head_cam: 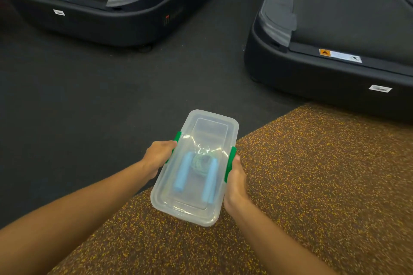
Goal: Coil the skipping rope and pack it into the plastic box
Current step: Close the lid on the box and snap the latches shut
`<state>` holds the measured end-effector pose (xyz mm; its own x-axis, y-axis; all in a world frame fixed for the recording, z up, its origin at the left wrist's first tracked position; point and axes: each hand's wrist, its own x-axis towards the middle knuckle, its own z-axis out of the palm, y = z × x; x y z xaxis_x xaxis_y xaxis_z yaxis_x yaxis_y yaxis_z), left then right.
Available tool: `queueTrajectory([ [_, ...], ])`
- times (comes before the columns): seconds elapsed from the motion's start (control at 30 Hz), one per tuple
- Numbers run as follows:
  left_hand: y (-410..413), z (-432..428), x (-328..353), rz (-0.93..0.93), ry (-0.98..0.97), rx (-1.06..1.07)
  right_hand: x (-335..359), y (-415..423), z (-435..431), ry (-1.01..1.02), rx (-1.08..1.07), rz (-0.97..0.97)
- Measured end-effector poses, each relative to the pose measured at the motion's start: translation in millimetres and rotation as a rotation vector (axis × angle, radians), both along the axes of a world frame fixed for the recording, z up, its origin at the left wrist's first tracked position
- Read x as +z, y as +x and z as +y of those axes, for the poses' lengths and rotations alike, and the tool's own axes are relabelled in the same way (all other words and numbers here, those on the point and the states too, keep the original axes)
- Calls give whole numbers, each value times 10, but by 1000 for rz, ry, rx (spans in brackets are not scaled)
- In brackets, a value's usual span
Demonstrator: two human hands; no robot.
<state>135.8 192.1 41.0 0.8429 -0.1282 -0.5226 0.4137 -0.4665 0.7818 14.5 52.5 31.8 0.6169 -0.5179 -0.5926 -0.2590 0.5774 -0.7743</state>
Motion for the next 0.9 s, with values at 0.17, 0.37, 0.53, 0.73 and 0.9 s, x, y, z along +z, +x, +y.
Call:
queueTrajectory([
  [0.17,-58,-57,18,-135,180,-140,6,-17,-6,-123,38,-13],
  [0.37,-95,-146,52,-165,206,-140,-113,34,28,-223,89,50],
  [0.53,-140,-210,65,-193,249,-136,-92,48,40,-230,72,56],
  [0.73,-118,-364,151,-192,193,-136,-143,139,-145,-284,56,51],
  [0.9,-123,-388,135,-182,195,-134,-15,152,-268,-277,98,48],
])
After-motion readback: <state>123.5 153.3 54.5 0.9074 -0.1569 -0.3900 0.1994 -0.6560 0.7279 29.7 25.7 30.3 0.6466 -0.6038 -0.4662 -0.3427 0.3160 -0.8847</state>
